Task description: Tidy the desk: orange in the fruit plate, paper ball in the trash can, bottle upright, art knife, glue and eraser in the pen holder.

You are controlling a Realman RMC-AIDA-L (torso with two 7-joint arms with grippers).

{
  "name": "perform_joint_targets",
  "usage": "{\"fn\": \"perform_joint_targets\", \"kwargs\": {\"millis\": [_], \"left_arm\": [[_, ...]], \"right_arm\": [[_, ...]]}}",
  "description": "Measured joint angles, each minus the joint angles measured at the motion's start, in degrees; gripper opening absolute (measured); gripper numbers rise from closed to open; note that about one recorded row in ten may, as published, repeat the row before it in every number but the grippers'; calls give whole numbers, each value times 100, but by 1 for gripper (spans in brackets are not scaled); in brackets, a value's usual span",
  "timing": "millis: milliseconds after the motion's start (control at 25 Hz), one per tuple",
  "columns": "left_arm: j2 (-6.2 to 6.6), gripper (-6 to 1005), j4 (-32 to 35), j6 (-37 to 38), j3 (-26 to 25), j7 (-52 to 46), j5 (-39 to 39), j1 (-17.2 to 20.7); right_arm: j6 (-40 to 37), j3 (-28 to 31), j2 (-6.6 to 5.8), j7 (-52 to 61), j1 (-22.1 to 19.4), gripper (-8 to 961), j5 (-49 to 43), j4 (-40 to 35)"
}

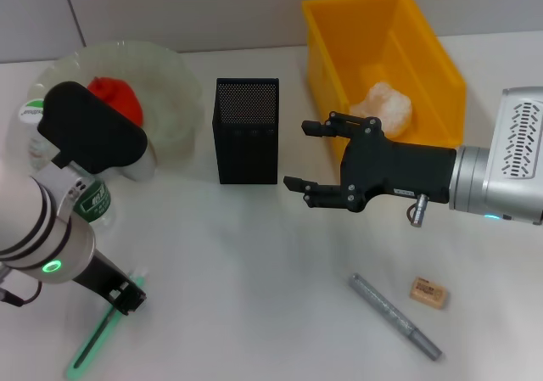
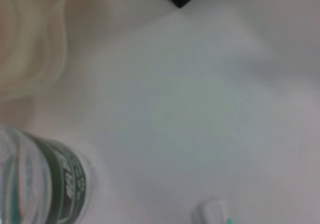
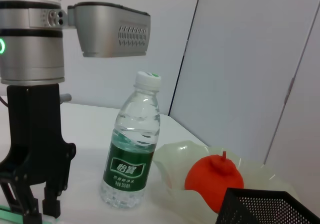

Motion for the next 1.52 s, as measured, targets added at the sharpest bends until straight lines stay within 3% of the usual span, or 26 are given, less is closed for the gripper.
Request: {"fn": "perform_joint_targets", "kwargs": {"millis": [720, 1520], "left_arm": [[-8, 191, -160, 10, 63, -15, -6, -162], [11, 191, 1467, 45, -21, 10, -890, 102]], "right_arm": [[1, 0, 0, 0, -18, 767, 0, -41], [0, 80, 0, 0, -87, 767, 0, -36]]}}
